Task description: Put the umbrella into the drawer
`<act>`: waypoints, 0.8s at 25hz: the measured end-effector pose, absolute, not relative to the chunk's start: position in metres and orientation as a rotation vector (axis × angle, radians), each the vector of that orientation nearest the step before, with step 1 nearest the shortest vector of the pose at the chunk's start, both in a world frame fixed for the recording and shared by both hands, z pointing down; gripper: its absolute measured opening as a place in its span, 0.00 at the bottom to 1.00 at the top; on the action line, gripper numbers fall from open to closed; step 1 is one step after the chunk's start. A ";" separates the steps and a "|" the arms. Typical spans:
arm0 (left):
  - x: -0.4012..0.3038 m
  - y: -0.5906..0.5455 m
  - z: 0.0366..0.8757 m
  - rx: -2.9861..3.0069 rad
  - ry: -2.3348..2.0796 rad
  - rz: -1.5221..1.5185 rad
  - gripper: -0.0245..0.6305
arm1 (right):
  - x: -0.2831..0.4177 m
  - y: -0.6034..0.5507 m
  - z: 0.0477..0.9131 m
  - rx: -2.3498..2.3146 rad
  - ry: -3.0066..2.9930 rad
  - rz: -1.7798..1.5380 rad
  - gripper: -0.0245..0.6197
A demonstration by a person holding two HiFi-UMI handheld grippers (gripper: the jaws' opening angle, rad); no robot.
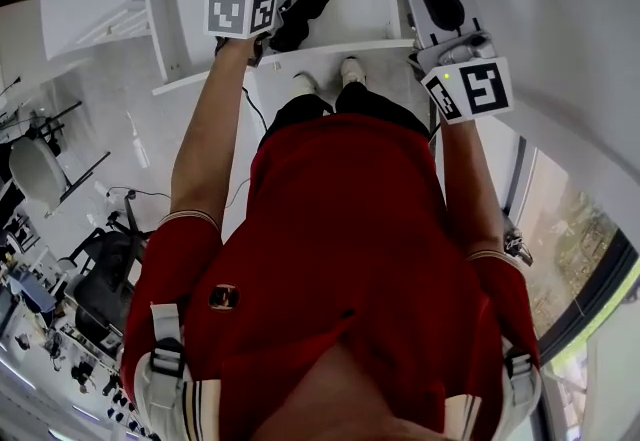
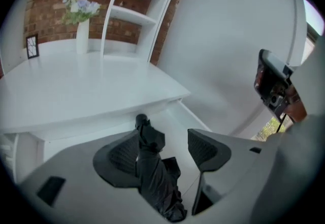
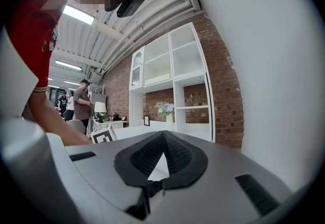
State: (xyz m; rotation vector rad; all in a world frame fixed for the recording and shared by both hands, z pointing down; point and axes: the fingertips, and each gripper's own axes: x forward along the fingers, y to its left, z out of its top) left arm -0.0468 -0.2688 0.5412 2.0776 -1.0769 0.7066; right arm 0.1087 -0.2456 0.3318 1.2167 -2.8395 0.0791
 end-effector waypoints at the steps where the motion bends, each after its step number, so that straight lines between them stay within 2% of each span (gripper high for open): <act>1: -0.043 -0.270 0.526 2.122 -1.086 0.667 0.49 | 0.106 -0.245 0.332 1.207 -2.848 0.084 0.02; 7: -0.020 -0.264 0.431 2.408 -1.109 0.378 0.44 | 0.087 -0.242 0.328 1.148 -2.906 0.096 0.02; 15: -0.010 -0.233 0.344 2.670 -1.147 0.186 0.12 | 0.061 -0.231 0.317 1.078 -2.981 0.091 0.02; 20: -0.016 -0.222 0.321 2.754 -1.175 0.134 0.05 | 0.043 -0.221 0.310 1.023 -3.011 0.073 0.02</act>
